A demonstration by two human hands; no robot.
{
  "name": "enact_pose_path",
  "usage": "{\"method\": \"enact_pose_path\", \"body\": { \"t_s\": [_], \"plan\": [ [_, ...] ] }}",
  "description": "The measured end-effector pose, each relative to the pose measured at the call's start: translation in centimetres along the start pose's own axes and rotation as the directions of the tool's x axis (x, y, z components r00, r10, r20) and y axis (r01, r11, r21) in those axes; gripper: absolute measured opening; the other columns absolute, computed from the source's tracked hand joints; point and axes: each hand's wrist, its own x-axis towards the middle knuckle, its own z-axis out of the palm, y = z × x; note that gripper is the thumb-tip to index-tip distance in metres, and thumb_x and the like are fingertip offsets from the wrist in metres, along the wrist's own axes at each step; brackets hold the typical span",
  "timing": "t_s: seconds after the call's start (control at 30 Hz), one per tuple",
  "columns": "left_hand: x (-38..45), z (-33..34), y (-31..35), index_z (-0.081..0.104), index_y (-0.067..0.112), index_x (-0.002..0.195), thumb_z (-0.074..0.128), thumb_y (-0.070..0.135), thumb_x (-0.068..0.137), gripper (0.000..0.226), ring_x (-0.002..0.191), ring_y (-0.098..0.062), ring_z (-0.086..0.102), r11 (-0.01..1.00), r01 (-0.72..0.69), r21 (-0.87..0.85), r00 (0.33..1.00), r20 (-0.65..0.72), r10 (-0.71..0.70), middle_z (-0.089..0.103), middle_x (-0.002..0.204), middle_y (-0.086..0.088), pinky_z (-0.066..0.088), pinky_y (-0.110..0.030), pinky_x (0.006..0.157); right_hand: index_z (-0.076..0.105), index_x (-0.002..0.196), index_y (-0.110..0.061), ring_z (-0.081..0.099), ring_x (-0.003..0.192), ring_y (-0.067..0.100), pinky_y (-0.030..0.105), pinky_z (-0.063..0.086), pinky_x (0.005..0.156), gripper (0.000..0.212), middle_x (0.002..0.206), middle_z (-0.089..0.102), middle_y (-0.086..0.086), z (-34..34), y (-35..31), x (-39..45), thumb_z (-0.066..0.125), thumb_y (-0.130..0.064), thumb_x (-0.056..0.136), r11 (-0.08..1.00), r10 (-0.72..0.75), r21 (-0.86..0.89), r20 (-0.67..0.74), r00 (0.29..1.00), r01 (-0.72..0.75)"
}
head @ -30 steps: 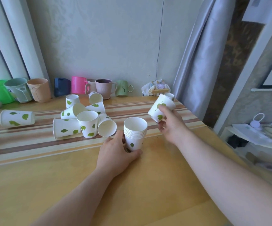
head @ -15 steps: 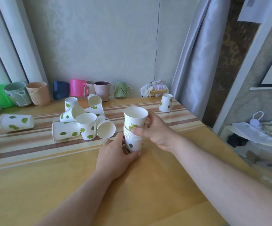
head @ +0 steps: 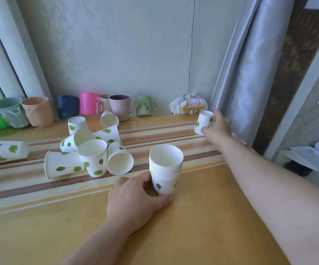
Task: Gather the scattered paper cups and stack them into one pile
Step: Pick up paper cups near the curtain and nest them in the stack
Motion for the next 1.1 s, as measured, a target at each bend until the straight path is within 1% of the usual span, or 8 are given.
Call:
{"method": "enact_pose_path", "body": {
  "t_s": [0.1, 0.2, 0.27, 0.5, 0.63, 0.77, 0.87, 1.1],
  "plan": [
    [-0.3, 0.1, 0.3, 0.067, 0.051, 0.113, 0.067, 0.088, 0.064, 0.062, 0.109, -0.009, 0.048, 0.999, 0.019, 0.037, 1.0, -0.012, -0.018, 0.068, 0.097, 0.03, 0.048, -0.037, 0.092, 0.046, 0.154, -0.035, 0.06, 0.116, 0.035, 0.031, 0.047, 0.093, 0.071, 0.149, 0.034, 0.007, 1.1, 0.1, 2.4, 0.076, -0.023, 0.09, 0.984, -0.006, -0.179, 0.021, 1.0, 0.009],
    [-0.3, 0.0, 0.5, 0.066, 0.051, 0.114, 0.065, 0.09, 0.064, 0.064, 0.11, -0.009, 0.049, 0.998, 0.026, 0.048, 1.0, -0.015, -0.026, 0.068, 0.098, 0.028, 0.049, -0.037, 0.091, 0.057, 0.106, -0.023, 0.064, 0.111, 0.039, 0.035, 0.042, 0.083, 0.029, 0.131, 0.05, 0.001, 1.8, 0.4, 3.1, 0.074, -0.041, 0.091, 0.979, -0.057, -0.201, -0.102, 0.993, 0.035],
    [-0.2, 0.0, 0.6, 0.066, 0.052, 0.113, 0.064, 0.091, 0.062, 0.064, 0.11, -0.009, 0.049, 0.998, 0.026, 0.053, 1.0, -0.018, -0.025, 0.069, 0.099, 0.028, 0.05, -0.038, 0.091, 0.05, 0.083, -0.022, 0.064, 0.107, 0.04, 0.037, 0.041, 0.077, 0.033, 0.111, 0.057, -0.001, 1.4, 0.4, 2.9, 0.074, -0.044, 0.091, 0.971, -0.14, -0.218, -0.18, 0.974, 0.099],
    [-0.5, -0.3, 1.0, 0.069, 0.048, 0.104, 0.066, 0.086, 0.064, 0.056, 0.112, -0.012, 0.056, 1.0, 0.006, 0.019, 1.0, -0.027, -0.006, 0.069, 0.097, 0.032, 0.052, -0.041, 0.092, 0.05, 0.149, -0.027, 0.063, 0.12, 0.037, 0.041, 0.056, 0.093, 0.077, 0.14, 0.052, 0.012, -2.9, 1.2, -2.3, 0.086, -0.036, 0.081, 0.911, -0.064, -0.406, 0.046, 0.997, 0.077],
    [-0.8, -0.3, 1.2, 0.071, 0.046, 0.106, 0.069, 0.08, 0.064, 0.054, 0.112, -0.016, 0.059, 1.0, 0.005, 0.018, 1.0, -0.023, -0.005, 0.072, 0.101, 0.028, 0.052, -0.042, 0.095, 0.068, 0.13, -0.02, 0.067, 0.101, 0.027, 0.033, 0.055, 0.078, 0.064, 0.117, 0.069, 0.005, -5.0, 2.4, -6.3, 0.081, -0.046, 0.073, 0.893, 0.103, -0.449, 0.145, 0.984, -0.027],
    [-1.1, -0.6, 1.1, 0.072, 0.043, 0.106, 0.069, 0.078, 0.064, 0.055, 0.112, -0.018, 0.061, 1.0, 0.002, -0.008, 1.0, -0.013, -0.002, 0.074, 0.099, 0.024, 0.054, -0.042, 0.094, 0.069, 0.12, -0.021, 0.06, 0.086, 0.019, 0.031, 0.042, 0.067, 0.043, 0.104, 0.068, 0.003, -5.8, 2.7, -10.8, 0.082, -0.033, 0.081, 0.965, 0.262, -0.075, 0.246, 0.933, -0.251],
    [-1.5, -0.7, 0.9, 0.074, 0.042, 0.109, 0.072, 0.077, 0.064, 0.057, 0.112, -0.017, 0.064, 0.999, -0.012, -0.037, 1.0, 0.0, 0.012, 0.076, 0.103, 0.023, 0.055, -0.042, 0.095, 0.069, 0.107, -0.028, 0.049, 0.081, 0.016, 0.031, 0.033, 0.065, 0.022, 0.099, 0.06, 0.001, -5.5, 0.0, -14.6, 0.083, -0.031, 0.09, 0.849, 0.204, 0.41, 0.329, 0.922, -0.334],
    [-2.3, -0.8, 0.1, 0.075, 0.037, 0.096, 0.072, 0.077, 0.058, 0.055, 0.103, -0.018, 0.066, 0.998, -0.032, -0.057, 0.998, -0.049, 0.029, 0.075, 0.093, 0.019, 0.056, -0.042, 0.089, 0.069, 0.104, -0.025, 0.071, 0.081, 0.001, 0.018, 0.053, 0.07, 0.022, 0.098, 0.076, -0.01, -3.6, -8.9, -21.1, 0.081, -0.009, 0.095, 0.796, -0.284, 0.604, 0.323, 0.903, 0.034]
  ]
}}
